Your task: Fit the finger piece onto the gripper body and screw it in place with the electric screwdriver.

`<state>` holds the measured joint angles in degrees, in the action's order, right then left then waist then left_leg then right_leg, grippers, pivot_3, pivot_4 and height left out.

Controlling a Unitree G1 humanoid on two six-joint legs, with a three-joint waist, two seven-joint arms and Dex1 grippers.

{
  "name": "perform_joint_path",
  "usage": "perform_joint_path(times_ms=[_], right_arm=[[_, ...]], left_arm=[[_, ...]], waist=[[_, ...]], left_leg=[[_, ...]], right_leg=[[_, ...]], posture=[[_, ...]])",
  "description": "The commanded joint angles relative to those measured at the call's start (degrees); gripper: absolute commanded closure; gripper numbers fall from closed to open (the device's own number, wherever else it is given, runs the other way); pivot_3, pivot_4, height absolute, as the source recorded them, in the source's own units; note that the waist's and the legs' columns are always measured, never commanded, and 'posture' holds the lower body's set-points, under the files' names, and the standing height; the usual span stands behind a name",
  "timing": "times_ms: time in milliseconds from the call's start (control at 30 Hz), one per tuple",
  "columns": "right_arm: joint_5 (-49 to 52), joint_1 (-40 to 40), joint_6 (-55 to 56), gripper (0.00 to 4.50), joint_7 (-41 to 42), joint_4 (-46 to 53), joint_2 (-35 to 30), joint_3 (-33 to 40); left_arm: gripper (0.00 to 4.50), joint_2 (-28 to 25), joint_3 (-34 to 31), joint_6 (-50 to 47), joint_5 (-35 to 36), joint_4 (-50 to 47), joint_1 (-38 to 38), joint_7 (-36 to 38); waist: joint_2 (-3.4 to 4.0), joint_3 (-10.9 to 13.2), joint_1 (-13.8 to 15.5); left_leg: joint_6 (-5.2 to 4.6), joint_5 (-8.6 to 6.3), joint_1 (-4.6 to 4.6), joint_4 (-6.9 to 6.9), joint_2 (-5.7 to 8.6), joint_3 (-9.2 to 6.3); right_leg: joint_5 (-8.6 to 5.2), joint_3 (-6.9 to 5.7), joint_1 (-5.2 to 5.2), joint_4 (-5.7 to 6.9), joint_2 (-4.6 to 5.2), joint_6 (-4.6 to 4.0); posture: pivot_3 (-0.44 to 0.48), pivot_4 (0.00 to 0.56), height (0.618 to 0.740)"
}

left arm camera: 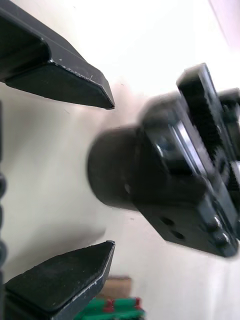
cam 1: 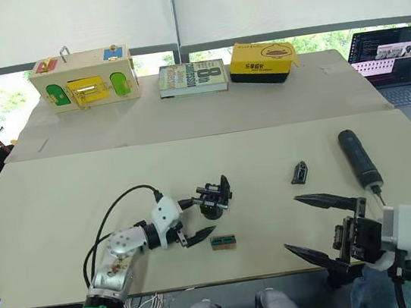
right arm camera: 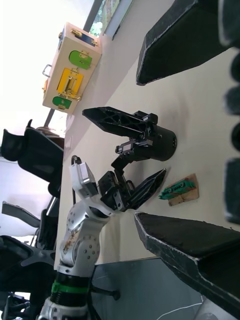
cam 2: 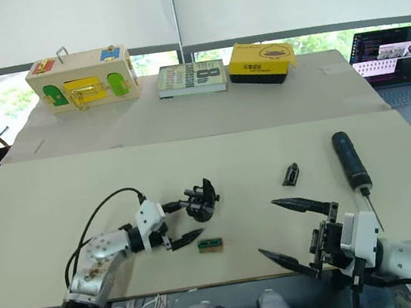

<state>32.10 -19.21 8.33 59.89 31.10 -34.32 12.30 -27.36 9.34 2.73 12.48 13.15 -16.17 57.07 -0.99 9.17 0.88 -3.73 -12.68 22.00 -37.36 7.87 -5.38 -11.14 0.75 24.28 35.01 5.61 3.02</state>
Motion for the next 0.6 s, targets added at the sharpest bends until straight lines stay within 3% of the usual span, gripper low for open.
perform_joint_path(times_ms=[33,333,600], right_arm=[[0.3,0.5,1.1,0.00,0.2,1.0,-0.5,0.6],[0.4,2.0,0.8,0.00,0.4,0.3,-0.8,0.1],[-0.1,1.9,0.6,0.00,-0.6,1.2,-0.6,-0.1]], left_arm=[[0.06,-0.8,-0.5,0.6,1.4,5.1,-4.6,5.9],[0.06,1.7,2.9,2.0,-0.2,16.9,-15.6,18.3],[0.06,5.6,2.5,7.5,-2.8,23.7,-18.2,17.5]], waist=[[0.00,0.0,0.0],[-0.03,0.0,0.2],[-0.04,0.0,0.1]], left_leg=[[0.00,0.00,0.02,0.00,0.00,0.00],[-0.06,-0.02,0.12,-0.01,0.12,0.00],[-0.08,-0.03,0.12,-0.02,0.12,-0.01]], right_leg=[[0.00,0.00,0.01,-0.01,-0.01,0.00],[0.03,0.00,0.06,-0.06,0.00,-0.04],[0.04,0.01,0.05,-0.05,0.06,-0.05]], posture=[[0.000,0.150,0.740],[0.000,0.150,0.740],[0.000,0.150,0.740]])
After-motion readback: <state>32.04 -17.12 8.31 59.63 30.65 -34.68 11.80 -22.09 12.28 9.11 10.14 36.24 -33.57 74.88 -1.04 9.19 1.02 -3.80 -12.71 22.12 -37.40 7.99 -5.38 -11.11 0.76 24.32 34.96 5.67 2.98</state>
